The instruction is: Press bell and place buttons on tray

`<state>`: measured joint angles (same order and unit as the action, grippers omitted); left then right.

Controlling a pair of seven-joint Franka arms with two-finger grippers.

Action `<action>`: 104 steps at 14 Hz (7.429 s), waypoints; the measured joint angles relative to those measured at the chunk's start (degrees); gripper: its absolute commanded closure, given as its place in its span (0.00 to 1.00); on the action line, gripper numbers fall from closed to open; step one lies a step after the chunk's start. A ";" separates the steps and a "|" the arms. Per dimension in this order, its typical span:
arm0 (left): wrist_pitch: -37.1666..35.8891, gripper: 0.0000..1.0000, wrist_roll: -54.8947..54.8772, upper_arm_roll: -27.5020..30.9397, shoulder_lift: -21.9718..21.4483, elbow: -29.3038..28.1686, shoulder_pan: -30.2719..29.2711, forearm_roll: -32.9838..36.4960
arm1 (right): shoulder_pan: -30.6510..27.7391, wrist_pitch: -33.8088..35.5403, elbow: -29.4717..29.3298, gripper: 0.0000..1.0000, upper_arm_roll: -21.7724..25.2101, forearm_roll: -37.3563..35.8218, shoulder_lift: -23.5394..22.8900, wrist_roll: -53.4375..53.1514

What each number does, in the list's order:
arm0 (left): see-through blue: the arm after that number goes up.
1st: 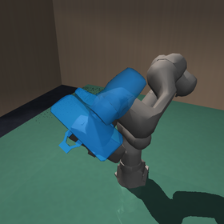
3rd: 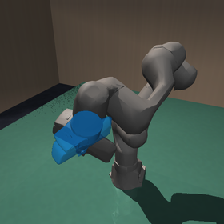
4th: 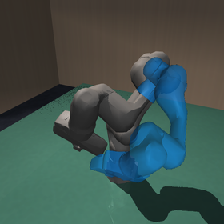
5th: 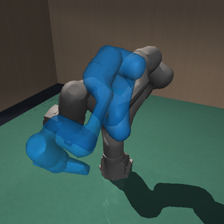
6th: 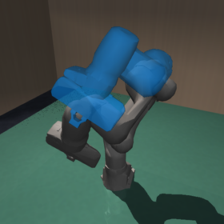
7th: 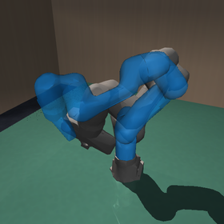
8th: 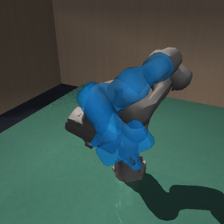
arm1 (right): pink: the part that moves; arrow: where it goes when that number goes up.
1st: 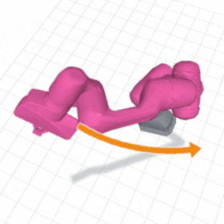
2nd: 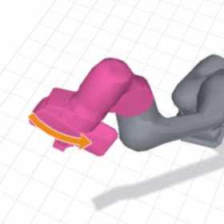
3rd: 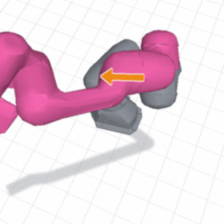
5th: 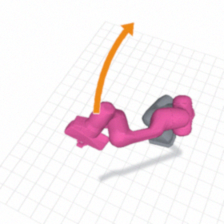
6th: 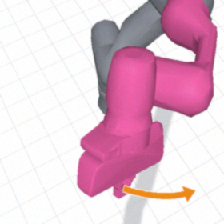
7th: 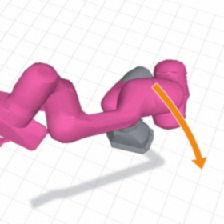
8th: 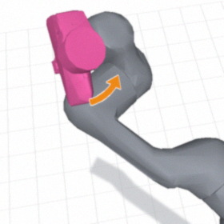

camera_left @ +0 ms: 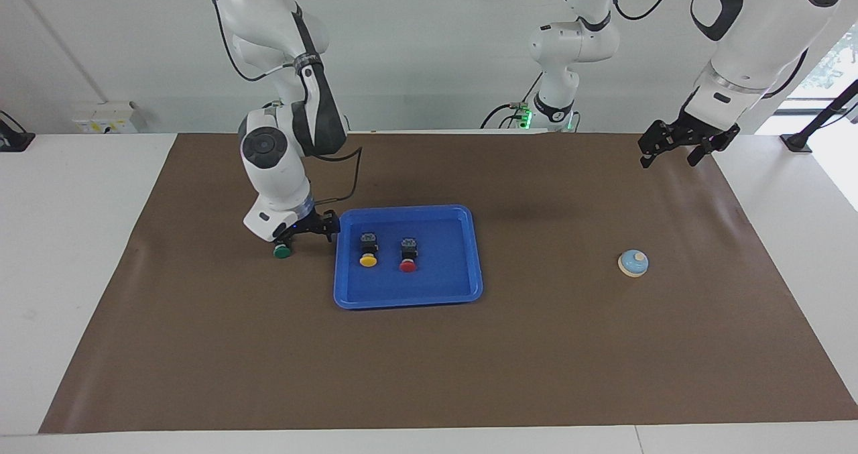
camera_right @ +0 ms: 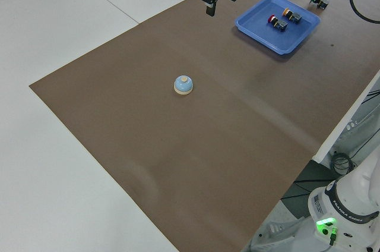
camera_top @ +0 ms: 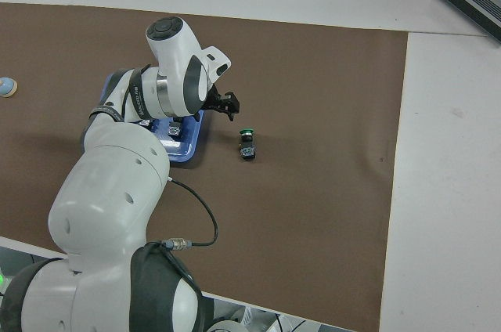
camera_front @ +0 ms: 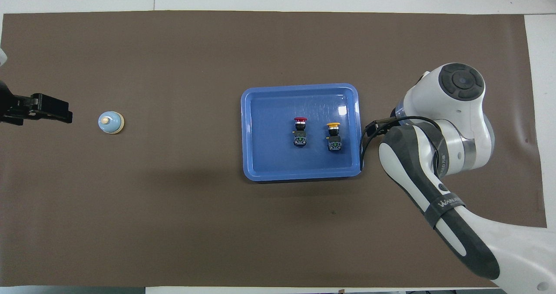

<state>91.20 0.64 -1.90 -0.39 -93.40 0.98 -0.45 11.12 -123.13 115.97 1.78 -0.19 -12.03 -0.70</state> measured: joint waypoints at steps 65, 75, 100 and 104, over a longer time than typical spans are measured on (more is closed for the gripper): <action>1.30 0.00 0.14 0.06 -1.69 0.93 -0.02 0.00 | -7.24 28.16 -18.90 0.00 0.47 2.31 14.29 -3.60; 1.27 0.00 0.14 0.06 -1.69 0.93 -0.02 0.00 | -9.83 30.66 -18.64 0.00 0.45 1.39 14.27 -3.12; 39.59 1.00 -3.33 0.14 13.87 -20.66 -4.43 0.10 | -12.22 33.22 -19.72 0.00 -0.36 -0.92 14.22 1.75; 39.68 1.00 -3.39 0.18 13.86 -21.20 -4.52 0.10 | -12.22 33.22 -19.69 0.00 -0.39 -0.92 14.18 2.05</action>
<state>130.89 -2.75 -1.73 13.47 -114.60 -3.54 -0.36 -1.10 -89.91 96.27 1.39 -1.11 2.15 1.35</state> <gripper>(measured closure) 0.991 0.000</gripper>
